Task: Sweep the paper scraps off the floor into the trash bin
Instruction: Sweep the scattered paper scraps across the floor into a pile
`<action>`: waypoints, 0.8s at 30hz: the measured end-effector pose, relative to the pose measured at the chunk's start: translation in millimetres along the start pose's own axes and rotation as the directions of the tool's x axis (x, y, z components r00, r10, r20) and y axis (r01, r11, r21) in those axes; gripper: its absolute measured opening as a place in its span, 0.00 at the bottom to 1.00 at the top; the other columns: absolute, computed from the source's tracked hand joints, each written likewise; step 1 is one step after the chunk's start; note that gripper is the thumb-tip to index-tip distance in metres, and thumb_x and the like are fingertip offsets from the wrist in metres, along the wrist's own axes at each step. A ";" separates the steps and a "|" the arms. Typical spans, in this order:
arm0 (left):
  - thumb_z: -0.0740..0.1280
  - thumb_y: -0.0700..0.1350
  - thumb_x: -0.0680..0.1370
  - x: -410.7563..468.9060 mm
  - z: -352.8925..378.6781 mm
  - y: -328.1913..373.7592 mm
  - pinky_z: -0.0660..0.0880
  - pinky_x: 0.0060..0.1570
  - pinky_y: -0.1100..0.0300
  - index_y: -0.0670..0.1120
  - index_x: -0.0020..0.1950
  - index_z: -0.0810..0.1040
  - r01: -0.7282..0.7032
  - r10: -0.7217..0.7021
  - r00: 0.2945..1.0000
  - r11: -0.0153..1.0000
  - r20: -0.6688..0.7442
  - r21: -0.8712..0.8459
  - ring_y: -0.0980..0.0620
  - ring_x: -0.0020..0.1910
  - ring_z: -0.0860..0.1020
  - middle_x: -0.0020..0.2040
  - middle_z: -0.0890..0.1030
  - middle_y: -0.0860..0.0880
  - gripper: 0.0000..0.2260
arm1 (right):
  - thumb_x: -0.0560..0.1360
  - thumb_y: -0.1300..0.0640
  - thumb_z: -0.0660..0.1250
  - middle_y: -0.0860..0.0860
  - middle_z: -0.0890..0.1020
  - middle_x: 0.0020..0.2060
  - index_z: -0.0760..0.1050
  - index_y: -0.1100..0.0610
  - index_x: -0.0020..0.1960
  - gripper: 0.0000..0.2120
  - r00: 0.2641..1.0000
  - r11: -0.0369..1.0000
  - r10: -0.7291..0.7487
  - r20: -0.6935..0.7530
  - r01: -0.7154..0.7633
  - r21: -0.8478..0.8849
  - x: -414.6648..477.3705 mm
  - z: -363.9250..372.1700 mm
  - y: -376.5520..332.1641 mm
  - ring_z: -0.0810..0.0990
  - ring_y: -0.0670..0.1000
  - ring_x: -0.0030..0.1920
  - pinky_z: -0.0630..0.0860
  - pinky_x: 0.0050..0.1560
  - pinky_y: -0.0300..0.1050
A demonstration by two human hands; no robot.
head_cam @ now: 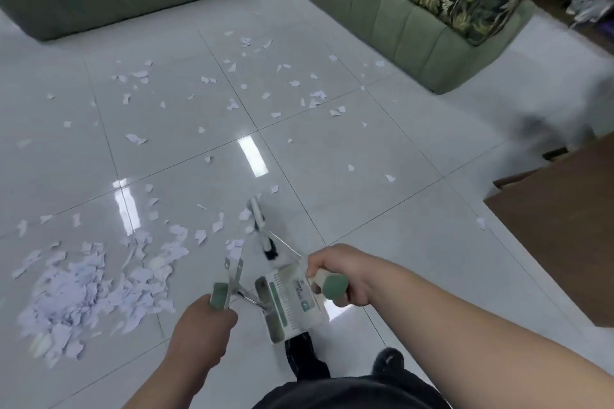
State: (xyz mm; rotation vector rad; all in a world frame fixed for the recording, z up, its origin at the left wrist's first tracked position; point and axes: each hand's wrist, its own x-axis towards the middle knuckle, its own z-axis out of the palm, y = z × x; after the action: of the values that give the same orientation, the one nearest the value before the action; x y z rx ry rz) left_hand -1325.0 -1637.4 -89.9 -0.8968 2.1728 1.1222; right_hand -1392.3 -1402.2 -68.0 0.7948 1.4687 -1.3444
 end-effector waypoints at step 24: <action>0.62 0.37 0.73 32.0 81.5 117.1 0.66 0.33 0.56 0.43 0.40 0.69 -0.275 0.265 0.961 0.948 0.077 0.163 0.46 0.31 0.68 0.33 0.71 0.46 0.03 | 0.71 0.63 0.67 0.56 0.79 0.31 0.74 0.59 0.48 0.06 0.939 0.968 -0.064 -0.339 0.140 0.206 -56.9 -178.3 2.7 0.72 0.50 0.23 0.64 0.24 0.35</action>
State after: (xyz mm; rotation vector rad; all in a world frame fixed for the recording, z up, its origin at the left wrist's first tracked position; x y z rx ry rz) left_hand -1421.5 -1527.8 -96.7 -0.4977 2.3563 1.0465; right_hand -1409.7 -1220.3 -27.2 1.1506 1.6511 -1.5327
